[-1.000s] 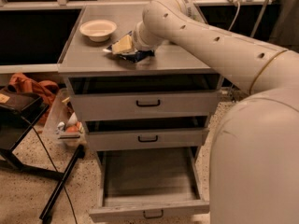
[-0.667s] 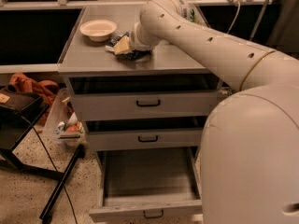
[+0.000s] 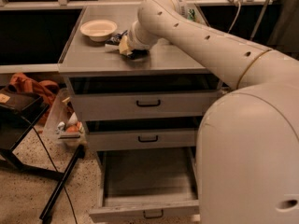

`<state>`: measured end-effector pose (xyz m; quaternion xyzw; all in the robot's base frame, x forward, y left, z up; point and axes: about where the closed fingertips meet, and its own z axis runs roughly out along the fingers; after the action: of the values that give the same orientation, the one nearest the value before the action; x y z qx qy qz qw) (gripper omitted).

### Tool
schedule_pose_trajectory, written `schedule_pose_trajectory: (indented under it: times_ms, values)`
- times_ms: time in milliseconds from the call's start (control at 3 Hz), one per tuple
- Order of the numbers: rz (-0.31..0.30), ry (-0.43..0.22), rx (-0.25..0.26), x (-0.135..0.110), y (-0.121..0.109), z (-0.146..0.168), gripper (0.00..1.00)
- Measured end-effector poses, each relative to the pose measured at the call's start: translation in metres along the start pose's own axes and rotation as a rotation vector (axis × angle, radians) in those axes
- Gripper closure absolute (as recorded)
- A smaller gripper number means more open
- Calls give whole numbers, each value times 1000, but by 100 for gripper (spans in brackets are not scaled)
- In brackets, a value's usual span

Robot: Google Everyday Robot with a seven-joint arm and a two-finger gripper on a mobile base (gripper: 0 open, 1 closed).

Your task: Place blue chip bag into bottom drawer

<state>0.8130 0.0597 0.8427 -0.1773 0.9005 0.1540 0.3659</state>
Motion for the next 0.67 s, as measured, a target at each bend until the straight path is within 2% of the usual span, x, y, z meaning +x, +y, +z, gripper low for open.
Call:
schedule_pose_trajectory:
  times_ms: [333, 667]
  values:
    - [0, 1, 9, 5, 2, 1, 100]
    - [0, 1, 9, 3, 2, -1, 100]
